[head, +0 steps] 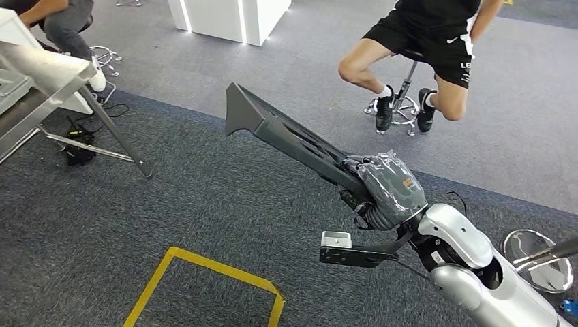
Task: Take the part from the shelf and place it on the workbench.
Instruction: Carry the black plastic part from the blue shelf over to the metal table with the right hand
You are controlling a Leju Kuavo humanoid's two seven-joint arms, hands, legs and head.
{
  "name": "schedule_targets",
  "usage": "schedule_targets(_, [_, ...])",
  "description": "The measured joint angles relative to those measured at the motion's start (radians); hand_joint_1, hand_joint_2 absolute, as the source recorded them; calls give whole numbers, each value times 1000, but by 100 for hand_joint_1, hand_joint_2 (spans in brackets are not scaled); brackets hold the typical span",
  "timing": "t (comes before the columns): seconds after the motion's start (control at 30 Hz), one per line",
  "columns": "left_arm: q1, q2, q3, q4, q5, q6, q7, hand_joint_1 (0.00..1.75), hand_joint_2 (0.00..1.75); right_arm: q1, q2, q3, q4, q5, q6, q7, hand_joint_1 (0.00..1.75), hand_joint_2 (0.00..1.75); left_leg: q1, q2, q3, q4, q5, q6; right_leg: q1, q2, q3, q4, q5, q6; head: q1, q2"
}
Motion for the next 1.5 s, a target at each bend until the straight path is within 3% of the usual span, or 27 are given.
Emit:
schedule_targets(0.07, [0, 0, 0, 0, 0, 0, 0, 0, 175, -1, -1, 0, 0, 0, 0, 0, 175, 175, 1, 28, 52, -97, 33, -3, -3, -20, -8, 27, -17, 20, 0, 0])
schedule_targets(0.13, [-1, -1, -1, 0, 0, 0, -1, 0, 175, -2, -2, 0, -1, 0, 0, 1, 175, 175, -6, 32, 58, -115, 31, 17, 0, -35, -14, 44, -27, 34, 1, 0])
schedule_targets(0.2, [0, 0, -1, 0, 0, 0, -1, 0, 175, -3, -2, 0, -3, 0, 0, 1, 175, 175, -6, 12, 55, -116, 35, 39, -3, -43, -12, 48, -31, 44, 2, 0])
schedule_targets(0.27, [0, 1, -1, 0, 0, 1, -1, 0, 175, -3, -3, 0, -4, 0, -1, 1, 175, 175, -6, -7, 55, -120, 41, 54, -11, -4, -25, 85, -64, 52, 5, 0])
schedule_targets(0.33, [-1, 1, -1, 0, 0, 1, 0, 0, 175, 0, -4, 0, -4, 0, -1, 1, 175, 175, -8, -25, 53, -122, 45, 64, -15, 55, -78, 203, -131, 54, 7, 0])
schedule_targets(0.4, [-2, 2, -1, 0, 0, 1, 0, 0, 175, 5, -4, 0, -4, 0, 0, 1, 175, 175, -14, -49, 48, -122, 48, 70, -13, 75, -141, 328, -176, 50, 8, 0])
schedule_targets(0.43, [-2, 2, -1, 0, 0, 1, 0, 0, 175, 7, -5, 0, -3, 0, 0, 1, 175, 175, -17, -63, 47, -122, 50, 72, -12, 78, -153, 346, -170, 46, 8, 0])
schedule_targets(0.5, [-1, 1, -1, 0, 0, 1, 0, 0, 175, 9, -5, 0, -3, 0, 0, 1, 175, 175, -22, -91, 47, -122, 53, 74, -7, 92, -117, 262, -108, 31, 8, 0])
schedule_targets(0.6, [-3, -1, -13, 0, -39, -2, -4, 0, 175, 40, -32, -14, -19, -1, -7, 36, 175, 175, -20, -127, 44, -121, 60, 69, 1, 160, -34, 77, -37, 10, 5, 0])
schedule_targets(0.63, [-2, -5, -31, 0, -68, -4, -4, 0, 175, 91, -68, -41, -46, -16, -29, 46, 175, 175, -16, -145, 42, -122, 63, 64, 5, 164, -22, 55, -36, 7, 4, 0])
schedule_targets(0.7, [5, -13, -82, 1, -112, -3, 2, 0, 175, 244, -159, -144, -112, -69, -82, 12, 175, 175, -12, -182, 39, -126, 67, 54, 8, 123, -7, 40, -35, 5, 8, 0])
schedule_targets(0.73, [12, -17, -104, 1, -120, -1, 7, 0, 175, 317, -190, -210, -135, -91, -99, -30, 175, 175, -13, -172, 35, -121, 62, 52, 7, 104, 1, 29, -31, 4, 10, 0])
schedule_targets(0.77, [16, -20, -120, 1, -122, 0, 10, 0, 175, 371, -209, -275, -150, -101, -100, -68, 175, 175, -17, -139, 26, -103, 46, 50, 5, 90, 5, 17, -25, 2, 10, 0])
schedule_targets(0.83, [19, -22, -143, 2, -124, 2, 12, 0, 175, 436, -229, -377, -175, -93, -80, -110, 175, 175, -20, -51, -13, -6, -22, 48, 3, 72, 4, 5, -16, 0, 9, 0])
schedule_targets(0.9, [13, -23, -162, 3, -124, 2, 11, 0, 175, 476, -239, -437, -200, -76, -56, -120, 175, 175, -15, -20, -57, 116, -84, 39, 2, 50, 1, 6, -15, 0, 9, 0])
schedule_targets(0.93, [9, -23, -169, 3, -124, 2, 10, 0, 175, 492, -242, -454, -208, -70, -47, -120, 175, 175, -13, -18, -62, 141, -91, 35, 0, 37, 0, 8, -16, 1, 8, 0])
schedule_targets(0.97, [7, -23, -175, 3, -124, 2, 11, 0, 175, 503, -243, -467, -214, -66, -42, -118, 175, 175, -11, -15, -49, 130, -81, 30, -2, 24, 0, 11, -18, 4, 9, 0])
schedule_targets(1.03, [5, -23, -183, 3, -123, 2, 13, 0, 175, 513, -245, -485, -223, -60, -36, -112, 175, 175, -10, 12, 27, 6, -29, 25, -7, 1, -2, 23, -24, 14, 8, 0])
schedule_targets(1.1, [4, -23, -187, 3, -119, 2, 18, 0, 175, 513, -247, -497, -229, -56, -34, -108, 175, 175, -16, 50, 89, -105, -1, 33, -5, -19, -3, 35, -32, 27, 8, 0])
schedule_targets(1.13, [3, -24, -188, 3, -116, 2, 22, 0, 175, 511, -248, -500, -231, -55, -33, -107, 175, 175, -19, 57, 98, -126, 0, 40, -4, -28, -3, 39, -34, 33, 9, 0])
schedule_targets(1.2, [2, -24, -191, 3, -111, 0, 30, 0, 175, 505, -251, -501, -233, -52, -31, -106, 175, 175, -24, 36, 94, -129, 5, 55, -4, -49, -2, 40, -35, 45, 9, 0])
schedule_targets(1.23, [3, -24, -191, 3, -110, -1, 34, 0, 175, 501, -251, -501, -233, -52, -30, -105, 175, 175, -24, 24, 93, -133, 9, 63, -8, -44, -1, 42, -39, 51, 10, 0])
schedule_targets(1.3, [2, -26, -192, 3, -108, -2, 39, 0, 175, 495, -252, -500, -233, -51, -29, -104, 175, 175, -21, 3, 95, -143, 19, 77, -16, 5, -18, 89, -76, 61, 13, 0])
schedule_targets(1.37, [0, -27, -192, 3, -105, -3, 42, 0, 175, 492, -253, -499, -232, -51, -29, -103, 175, 175, -20, -19, 92, -145, 25, 84, -20, 62, -74, 212, -145, 65, 16, 0])
schedule_targets(1.4, [-1, -28, -192, 3, -104, -3, 43, 0, 175, 490, -253, -496, -231, -50, -28, -103, 175, 175, -21, -32, 90, -144, 26, 85, -20, 72, -107, 279, -171, 66, 17, 0])
schedule_targets(1.47, [0, -28, -192, 3, -101, -3, 47, 0, 175, 485, -253, -488, -227, -48, -26, -102, 175, 175, -24, -60, 87, -139, 27, 86, -20, 78, -134, 331, -169, 64, 17, 0])
schedule_targets(1.5, [0, -28, -192, 3, -100, -3, 48, 0, 175, 481, -253, -485, -226, -47, -25, -101, 175, 175, -24, -75, 86, -136, 27, 86, -20, 81, -120, 297, -139, 61, 17, 0])
